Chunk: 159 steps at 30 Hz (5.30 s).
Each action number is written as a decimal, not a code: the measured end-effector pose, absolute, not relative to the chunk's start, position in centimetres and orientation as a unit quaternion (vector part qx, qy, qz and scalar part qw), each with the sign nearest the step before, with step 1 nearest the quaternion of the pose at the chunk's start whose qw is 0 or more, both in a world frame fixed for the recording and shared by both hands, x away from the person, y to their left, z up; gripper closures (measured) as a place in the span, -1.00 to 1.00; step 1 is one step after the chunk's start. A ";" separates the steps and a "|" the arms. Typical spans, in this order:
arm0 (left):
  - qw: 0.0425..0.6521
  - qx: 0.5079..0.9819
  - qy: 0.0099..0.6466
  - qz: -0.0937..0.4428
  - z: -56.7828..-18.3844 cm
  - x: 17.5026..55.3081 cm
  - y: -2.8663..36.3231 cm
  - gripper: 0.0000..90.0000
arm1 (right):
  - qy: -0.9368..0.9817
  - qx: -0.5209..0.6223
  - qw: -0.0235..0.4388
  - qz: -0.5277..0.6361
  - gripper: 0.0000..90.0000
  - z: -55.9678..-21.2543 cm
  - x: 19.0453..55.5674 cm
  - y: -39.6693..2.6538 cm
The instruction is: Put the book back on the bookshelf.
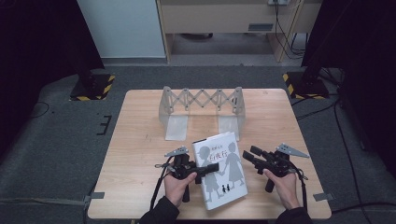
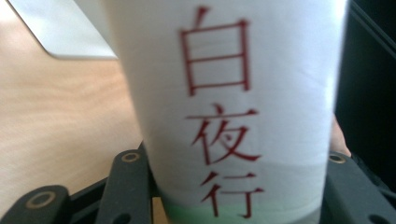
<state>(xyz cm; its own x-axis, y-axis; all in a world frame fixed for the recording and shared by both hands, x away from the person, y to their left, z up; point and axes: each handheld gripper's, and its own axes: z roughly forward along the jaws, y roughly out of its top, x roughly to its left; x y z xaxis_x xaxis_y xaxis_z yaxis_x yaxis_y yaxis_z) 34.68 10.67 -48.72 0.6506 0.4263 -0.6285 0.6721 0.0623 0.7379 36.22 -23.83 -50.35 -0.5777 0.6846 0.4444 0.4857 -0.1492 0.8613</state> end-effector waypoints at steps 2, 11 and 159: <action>0.606 0.678 0.406 -0.095 -48.4 34.7 10.8 0.13 | 0.651 0.458 0.092 0.598 -0.11 -50.5 36.3 -24.2; 0.601 0.691 0.400 -0.036 -46.0 34.4 12.3 0.17 | 0.700 0.518 0.176 0.458 -0.25 -52.3 36.8 -25.6; 0.522 0.649 0.469 0.294 -44.8 39.6 18.9 -0.07 | 0.746 0.539 0.227 0.318 -0.80 -53.9 37.5 -27.0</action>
